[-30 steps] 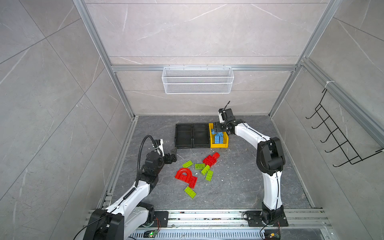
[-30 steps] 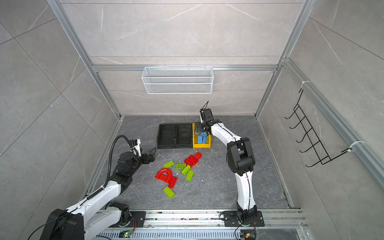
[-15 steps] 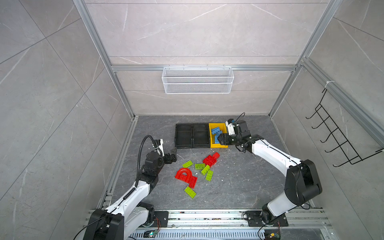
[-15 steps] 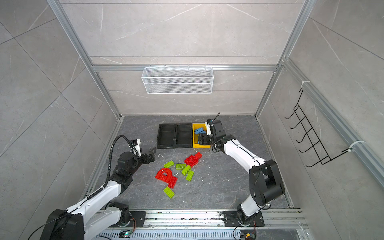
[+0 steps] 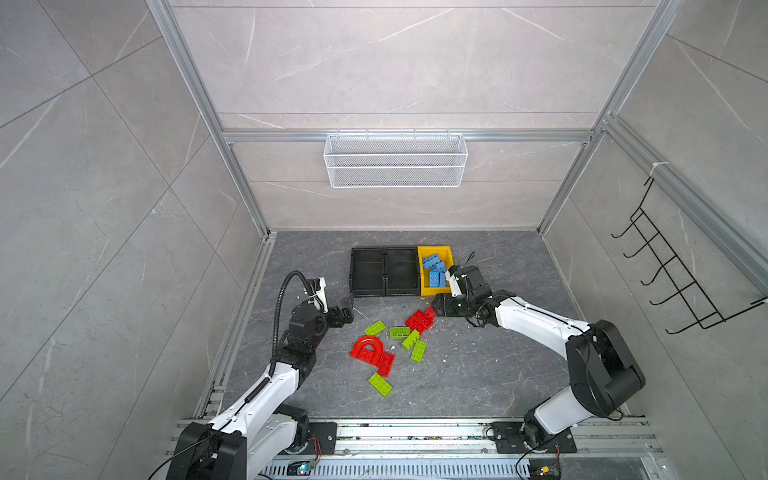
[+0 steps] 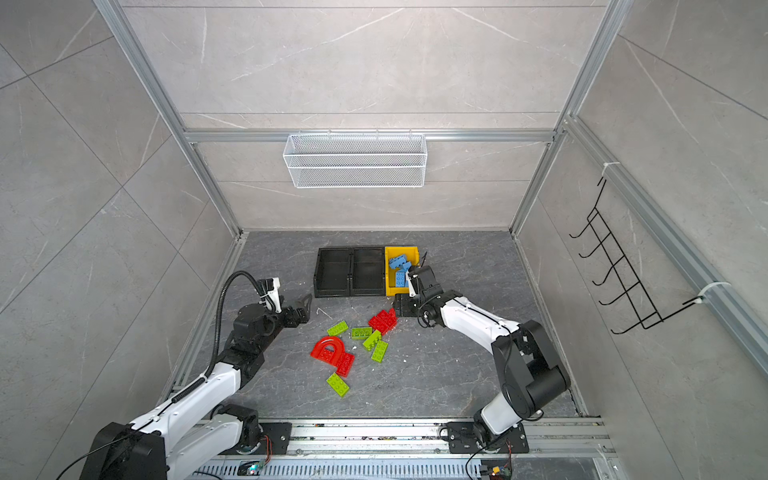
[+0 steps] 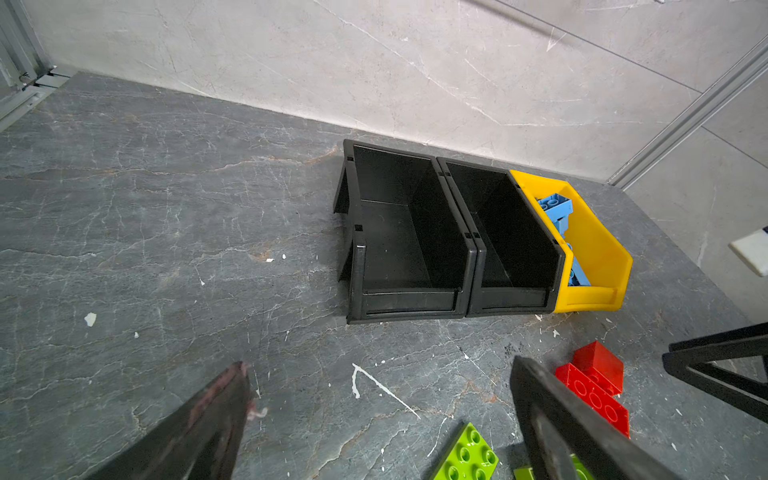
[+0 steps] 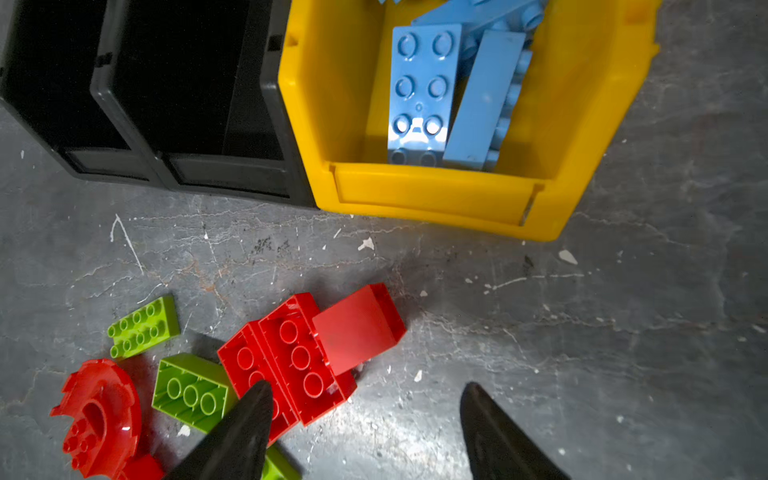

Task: Sort the legos into containers by color
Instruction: 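Move the right gripper down to the red bricks beside the yellow bin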

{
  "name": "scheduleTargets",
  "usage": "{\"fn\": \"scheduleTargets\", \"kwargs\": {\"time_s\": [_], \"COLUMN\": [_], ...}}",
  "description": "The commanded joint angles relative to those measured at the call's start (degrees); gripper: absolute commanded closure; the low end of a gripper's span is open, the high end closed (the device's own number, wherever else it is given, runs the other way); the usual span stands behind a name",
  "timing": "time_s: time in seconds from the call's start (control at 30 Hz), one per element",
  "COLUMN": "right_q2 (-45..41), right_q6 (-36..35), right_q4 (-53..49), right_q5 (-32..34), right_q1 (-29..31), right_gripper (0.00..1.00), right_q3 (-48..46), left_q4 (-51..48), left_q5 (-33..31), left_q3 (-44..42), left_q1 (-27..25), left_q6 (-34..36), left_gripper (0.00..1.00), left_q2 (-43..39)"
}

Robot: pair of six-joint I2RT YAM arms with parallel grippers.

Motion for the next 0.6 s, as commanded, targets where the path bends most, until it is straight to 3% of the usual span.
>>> {"fn": "scheduleTargets", "kwargs": {"time_s": [0.0,0.27,0.57], "right_q2": [3.20,8.12,12.87], "right_q6": [-3.46,-14.23,-19.92], "right_q4": [0.04,-6.06,-10.38], "right_q5": [0.94,0.93,0.23], "right_q1": [0.44,1.61,1.87], "right_gripper": [0.28,0.28,0.27], "right_q3": [2.47,8.78,14.04], "left_q4": [1.17,1.30,1.50], "left_q5": [-0.16,-1.08,-0.51], "left_q3": [0.92,0.78,1.19], "left_q1": [-0.20,-0.20,-0.20], "left_q6": [0.79,0.99,0.82], "left_gripper": [0.00,0.00,0.00], "left_q2": [-0.81,-0.13,1.08]}}
